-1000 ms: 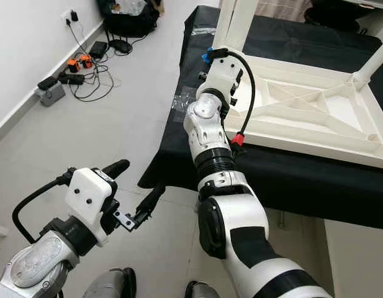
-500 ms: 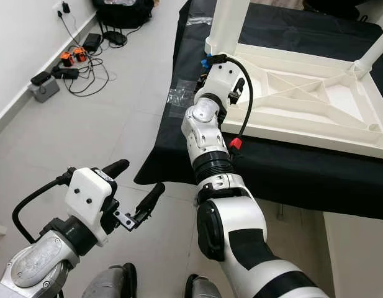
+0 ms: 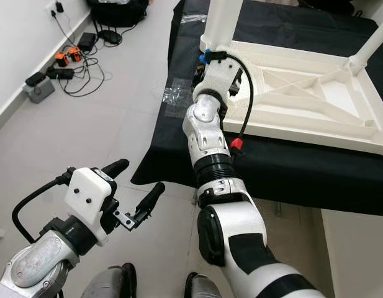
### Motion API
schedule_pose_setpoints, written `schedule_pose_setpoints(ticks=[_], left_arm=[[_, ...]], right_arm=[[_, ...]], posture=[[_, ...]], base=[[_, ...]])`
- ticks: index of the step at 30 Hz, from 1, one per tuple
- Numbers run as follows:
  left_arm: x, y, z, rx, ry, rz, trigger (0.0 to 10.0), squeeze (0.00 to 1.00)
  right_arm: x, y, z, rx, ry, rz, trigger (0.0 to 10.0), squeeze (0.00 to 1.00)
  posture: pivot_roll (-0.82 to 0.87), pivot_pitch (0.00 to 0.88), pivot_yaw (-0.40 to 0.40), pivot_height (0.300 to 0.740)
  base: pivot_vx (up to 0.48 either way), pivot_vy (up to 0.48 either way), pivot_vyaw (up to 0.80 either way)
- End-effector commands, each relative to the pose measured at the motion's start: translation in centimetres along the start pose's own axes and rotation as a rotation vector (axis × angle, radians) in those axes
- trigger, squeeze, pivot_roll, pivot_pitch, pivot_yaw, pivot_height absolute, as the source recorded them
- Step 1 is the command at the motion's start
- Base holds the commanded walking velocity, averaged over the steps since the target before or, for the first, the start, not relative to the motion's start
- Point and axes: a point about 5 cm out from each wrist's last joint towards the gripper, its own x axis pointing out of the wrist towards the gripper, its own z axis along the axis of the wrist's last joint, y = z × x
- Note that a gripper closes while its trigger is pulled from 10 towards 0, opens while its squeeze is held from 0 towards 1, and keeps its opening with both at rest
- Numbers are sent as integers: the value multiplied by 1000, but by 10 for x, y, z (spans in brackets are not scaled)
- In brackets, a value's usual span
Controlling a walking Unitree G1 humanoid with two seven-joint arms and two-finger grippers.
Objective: Building children table
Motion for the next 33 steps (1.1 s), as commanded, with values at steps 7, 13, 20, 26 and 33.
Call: schedule_pose_setpoints(ticks=[7, 13, 20, 26, 33], left_arm=[[0, 0, -4, -3, 15, 2, 10000, 0], [0, 0, -4, -3, 15, 2, 10000, 0], [0, 0, -4, -2, 13, 2, 10000, 0], [0, -1, -4, -3, 11, 1, 10000, 0], [0, -2, -4, -7, 11, -4, 10000, 0]], right_arm=[[3, -10, 4, 48, -22, 53, 10000, 0], [7, -13, 8, 63, -30, 127, 10000, 0], [18, -22, 17, 64, -36, 245, 10000, 0], [23, -25, 18, 99, -1, 367, 10000, 0], [27, -30, 18, 114, 13, 459, 10000, 0]], posture=[[115, 254, -66, 740], [115, 253, -65, 740], [114, 249, -68, 740], [116, 242, -68, 740], [116, 237, -68, 740]], base=[[0, 0, 0], [0, 0, 0], [0, 0, 0], [0, 0, 0], [0, 0, 0]])
